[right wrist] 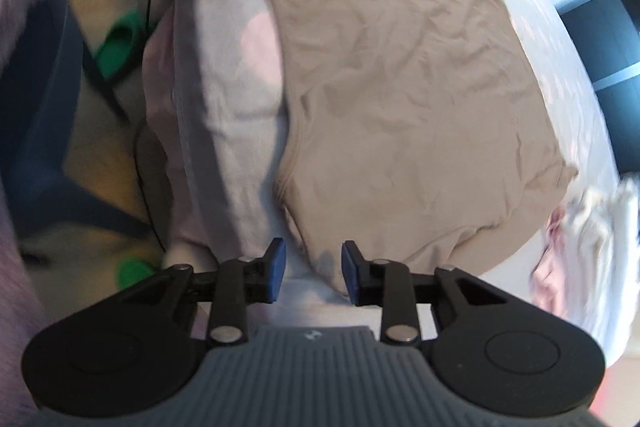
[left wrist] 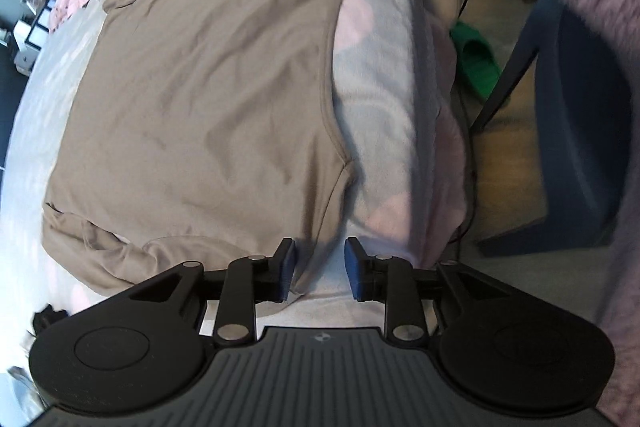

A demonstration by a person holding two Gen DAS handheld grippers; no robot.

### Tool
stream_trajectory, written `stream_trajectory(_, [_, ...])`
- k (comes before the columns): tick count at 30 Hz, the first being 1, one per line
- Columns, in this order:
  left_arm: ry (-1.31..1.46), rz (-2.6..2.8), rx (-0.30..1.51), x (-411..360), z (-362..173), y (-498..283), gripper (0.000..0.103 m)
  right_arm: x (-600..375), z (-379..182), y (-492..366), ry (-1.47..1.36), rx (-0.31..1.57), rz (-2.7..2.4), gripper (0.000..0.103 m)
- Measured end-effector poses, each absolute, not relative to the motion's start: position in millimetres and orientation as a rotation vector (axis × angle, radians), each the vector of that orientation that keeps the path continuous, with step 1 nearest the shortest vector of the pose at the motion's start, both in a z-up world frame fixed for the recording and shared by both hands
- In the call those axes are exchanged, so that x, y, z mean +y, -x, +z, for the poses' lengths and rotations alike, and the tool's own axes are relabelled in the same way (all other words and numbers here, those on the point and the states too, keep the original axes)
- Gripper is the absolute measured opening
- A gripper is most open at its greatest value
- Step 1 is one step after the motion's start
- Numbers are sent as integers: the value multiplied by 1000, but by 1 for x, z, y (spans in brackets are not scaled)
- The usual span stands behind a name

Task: Fold clothes
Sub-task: 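Pull the shirt hem taut with both grippers, then open both grippers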

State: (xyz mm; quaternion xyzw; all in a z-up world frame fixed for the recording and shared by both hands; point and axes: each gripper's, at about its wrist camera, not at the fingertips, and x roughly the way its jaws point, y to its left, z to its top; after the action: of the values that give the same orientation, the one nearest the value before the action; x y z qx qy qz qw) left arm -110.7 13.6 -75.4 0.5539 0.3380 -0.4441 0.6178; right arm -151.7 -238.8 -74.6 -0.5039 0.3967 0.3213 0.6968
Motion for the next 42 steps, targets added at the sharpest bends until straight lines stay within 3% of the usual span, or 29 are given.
stream_trajectory(3, [-1292,-1014,766,11,-83,112,24,-235,-85,153,1184,862,725,31])
stream_trajectory(4, [-1286,-1011,764,10,-83,113,19,-233,-88,152,1199,851,722,31])
stream_trajectory(6, [-1270,-997,754,9,-81,111,7,-232,-91,150,1204,828,714,15])
stream_trajectory(9, [-1231,-971,753,10,-73,108,1,-233,-86,147,1186,821,706,4])
stream_trajectory(20, [-1167,-1010,760,18,-32,105,0,-239,-59,147,1112,844,732,2])
stream_trajectory(26, [-1192,-1003,762,15,-40,102,0,-237,-66,142,1116,839,712,2])
stream_trajectory(32, [-1278,-1013,750,14,-63,114,5,-233,-74,139,1130,845,722,2])
stream_trajectory(34, [-1325,-1025,714,15,-66,121,28,-233,-74,139,1130,845,723,2])
stream_trajectory(35, [-1344,-1032,685,16,-66,125,32,-233,-74,140,1128,847,724,2])
stream_trajectory(39, [-1403,-1070,571,18,-66,142,33,-233,-77,138,1133,851,729,2])
stream_trajectory(42, [-1430,-1118,551,19,-69,148,27,-233,-77,138,1133,850,730,2])
